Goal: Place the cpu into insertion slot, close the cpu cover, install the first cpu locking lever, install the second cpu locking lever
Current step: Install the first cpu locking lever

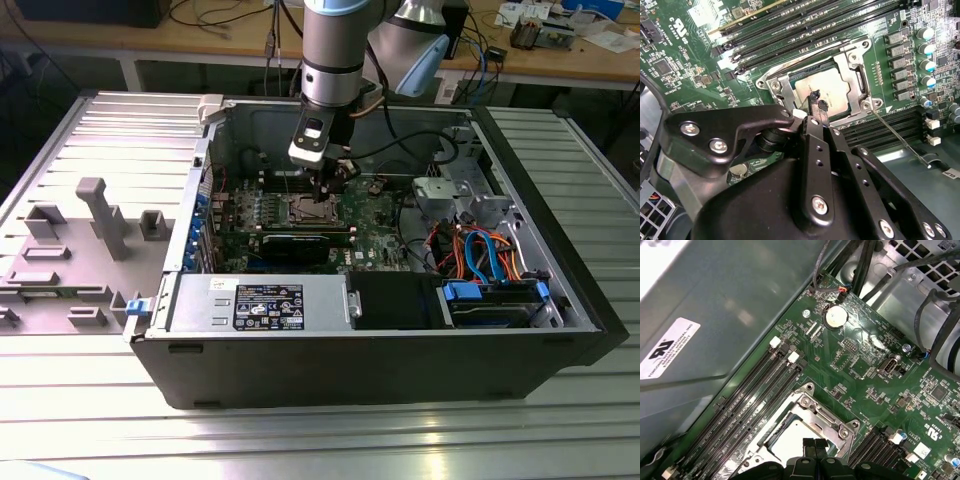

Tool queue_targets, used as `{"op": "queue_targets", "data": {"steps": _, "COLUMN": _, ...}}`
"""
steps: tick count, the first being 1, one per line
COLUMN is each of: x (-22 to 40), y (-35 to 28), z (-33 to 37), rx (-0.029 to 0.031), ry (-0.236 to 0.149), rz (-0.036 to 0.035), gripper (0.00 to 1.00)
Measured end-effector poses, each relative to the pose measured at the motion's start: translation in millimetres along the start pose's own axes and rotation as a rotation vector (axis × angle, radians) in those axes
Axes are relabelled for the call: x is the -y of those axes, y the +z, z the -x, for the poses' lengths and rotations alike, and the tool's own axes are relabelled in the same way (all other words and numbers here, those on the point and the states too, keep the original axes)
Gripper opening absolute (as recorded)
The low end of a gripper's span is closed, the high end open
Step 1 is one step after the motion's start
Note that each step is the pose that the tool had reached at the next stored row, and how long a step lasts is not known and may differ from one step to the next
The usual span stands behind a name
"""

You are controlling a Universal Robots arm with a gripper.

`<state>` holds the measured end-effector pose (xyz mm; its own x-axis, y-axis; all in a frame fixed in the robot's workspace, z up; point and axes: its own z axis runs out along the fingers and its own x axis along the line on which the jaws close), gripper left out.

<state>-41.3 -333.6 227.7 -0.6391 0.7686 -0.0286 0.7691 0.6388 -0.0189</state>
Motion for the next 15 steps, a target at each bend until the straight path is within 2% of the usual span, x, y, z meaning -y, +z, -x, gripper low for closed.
{"op": "queue_targets", "data": {"steps": 15, "x": 0.0, "y": 0.0, "z": 0.0, "rx": 0.0007, "ry": -0.036, "rz": 0.0010, "gripper": 0.11}}
